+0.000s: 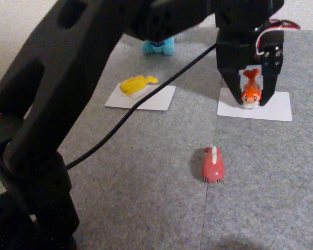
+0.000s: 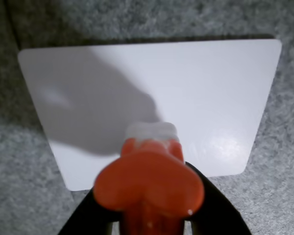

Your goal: Wooper wants to eat egg sudhi, and Goomy wants to eat shrimp sushi

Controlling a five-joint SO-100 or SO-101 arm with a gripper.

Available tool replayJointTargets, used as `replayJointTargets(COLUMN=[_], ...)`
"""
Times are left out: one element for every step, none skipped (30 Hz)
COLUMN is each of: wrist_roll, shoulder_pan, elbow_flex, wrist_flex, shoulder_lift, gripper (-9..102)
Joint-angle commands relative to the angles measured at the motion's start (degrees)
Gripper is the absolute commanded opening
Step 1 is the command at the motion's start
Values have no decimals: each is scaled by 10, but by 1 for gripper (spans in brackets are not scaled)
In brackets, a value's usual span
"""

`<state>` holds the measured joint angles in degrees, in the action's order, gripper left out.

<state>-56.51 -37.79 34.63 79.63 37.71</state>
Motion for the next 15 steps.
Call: replayJointTargets(wrist_roll=[-9,-9,-9,-10,-10,-10,-10,-10,-10,-10,-10,-10,-9,-8,-8], shoulder_pan=[15,19,21,22,23,23,23,22,22,22,21,21,21,22,22], elbow_flex=[-40,-40,-40,-40,-40,-40,-40,-40,-40,-40,-40,-40,-40,-40,-40], wrist_flex=[9,13,18,18,18,18,18,18,18,18,21,26,32,39,45], shoulder_lift=[8,6,5,4,4,4,4,4,4,4,4,4,5,6,8], gripper=[1,1,1,1,1,3,5,7,9,12,14,17,20,24,28])
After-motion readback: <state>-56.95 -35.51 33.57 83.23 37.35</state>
